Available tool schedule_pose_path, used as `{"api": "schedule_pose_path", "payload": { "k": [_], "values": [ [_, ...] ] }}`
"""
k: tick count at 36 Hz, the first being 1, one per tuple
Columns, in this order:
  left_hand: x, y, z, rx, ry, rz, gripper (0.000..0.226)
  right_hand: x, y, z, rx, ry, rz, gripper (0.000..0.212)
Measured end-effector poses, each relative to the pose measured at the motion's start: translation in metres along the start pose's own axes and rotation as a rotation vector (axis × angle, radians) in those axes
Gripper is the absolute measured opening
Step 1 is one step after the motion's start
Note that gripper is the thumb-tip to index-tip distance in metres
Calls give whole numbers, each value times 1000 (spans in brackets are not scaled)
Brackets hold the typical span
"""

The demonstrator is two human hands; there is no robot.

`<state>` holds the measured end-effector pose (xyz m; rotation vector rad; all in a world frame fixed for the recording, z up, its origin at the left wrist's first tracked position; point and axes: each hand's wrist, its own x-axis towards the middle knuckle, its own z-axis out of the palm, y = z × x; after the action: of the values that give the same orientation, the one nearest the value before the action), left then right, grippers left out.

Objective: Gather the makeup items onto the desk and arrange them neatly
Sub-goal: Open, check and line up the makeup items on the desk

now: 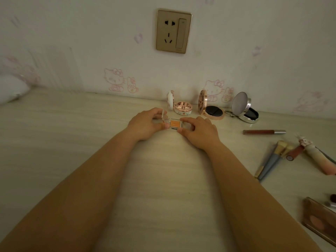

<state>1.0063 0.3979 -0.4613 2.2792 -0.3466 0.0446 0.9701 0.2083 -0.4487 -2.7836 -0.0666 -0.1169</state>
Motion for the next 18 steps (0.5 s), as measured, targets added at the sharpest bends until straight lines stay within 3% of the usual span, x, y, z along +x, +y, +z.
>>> {"api": "schedule_pose_path", "payload": {
  "k": [7, 12, 15, 18],
  "values": [
    [-10, 7, -2, 32, 31, -25, 68, -4, 1, 2, 9, 28, 7, 59],
    [-28, 18, -2, -103, 147, -43, 75, -15, -1, 2, 100, 77, 44, 56],
    [-45, 27, 1, -282, 381, -55, 50, -34, -4, 2, 135, 123, 92, 40],
    [-65, 41, 5, -306, 544, -11, 18, -59, -7, -1, 66, 152, 81, 27]
  ]
}}
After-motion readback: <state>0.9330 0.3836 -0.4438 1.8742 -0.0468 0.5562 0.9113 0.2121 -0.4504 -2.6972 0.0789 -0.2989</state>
